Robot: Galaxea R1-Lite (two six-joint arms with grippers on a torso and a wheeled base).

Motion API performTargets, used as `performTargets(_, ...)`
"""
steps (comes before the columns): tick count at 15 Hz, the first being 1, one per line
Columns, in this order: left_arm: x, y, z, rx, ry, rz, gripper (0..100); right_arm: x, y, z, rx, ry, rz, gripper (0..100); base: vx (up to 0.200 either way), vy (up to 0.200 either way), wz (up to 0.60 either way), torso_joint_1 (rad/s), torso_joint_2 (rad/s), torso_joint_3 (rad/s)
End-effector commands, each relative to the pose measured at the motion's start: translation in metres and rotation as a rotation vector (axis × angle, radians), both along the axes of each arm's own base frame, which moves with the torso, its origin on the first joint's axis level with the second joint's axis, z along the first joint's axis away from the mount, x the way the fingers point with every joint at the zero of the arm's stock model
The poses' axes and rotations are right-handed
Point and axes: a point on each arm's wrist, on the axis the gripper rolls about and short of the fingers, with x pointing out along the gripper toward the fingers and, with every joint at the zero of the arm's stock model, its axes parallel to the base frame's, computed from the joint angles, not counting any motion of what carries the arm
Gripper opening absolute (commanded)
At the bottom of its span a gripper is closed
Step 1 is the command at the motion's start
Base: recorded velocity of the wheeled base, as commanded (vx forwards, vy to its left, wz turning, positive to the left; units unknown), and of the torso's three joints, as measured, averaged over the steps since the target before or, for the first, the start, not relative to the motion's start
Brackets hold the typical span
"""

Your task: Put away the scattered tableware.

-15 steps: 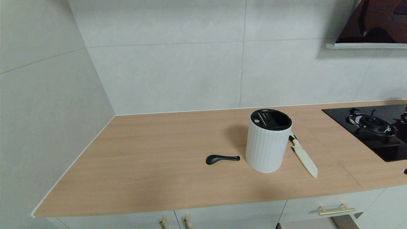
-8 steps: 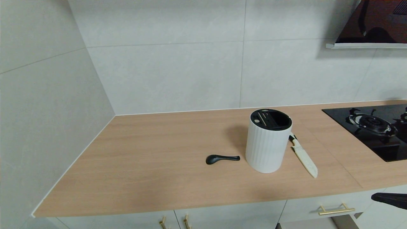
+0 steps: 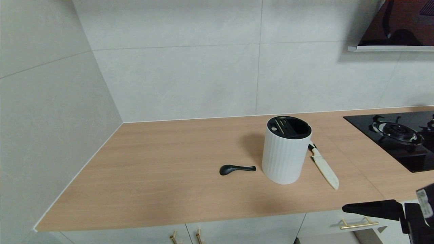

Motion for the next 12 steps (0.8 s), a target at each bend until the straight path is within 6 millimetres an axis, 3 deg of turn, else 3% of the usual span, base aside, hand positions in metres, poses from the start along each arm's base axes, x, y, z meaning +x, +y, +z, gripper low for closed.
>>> performTargets(1,0.000,0.000,0.000,0.000,0.000,0.001,100,0.021,0.025,0.001,-0.032,0.043,-0.029,100,0.000,0.000,0.00,0.000,0.00,0.000)
performTargets(6,0.000,0.000,0.000,-0.006,-0.001,0.001,100,0.048,0.076,-0.010,-0.090,0.057,-0.139,100,0.000,0.000,0.00,0.000,0.00,0.000)
performTargets(12,0.000,0.000,0.000,-0.008,-0.002,0.001,100,0.051,0.125,-0.018,-0.125,0.043,-0.120,100,0.000,0.000,0.00,0.000,0.00,0.000)
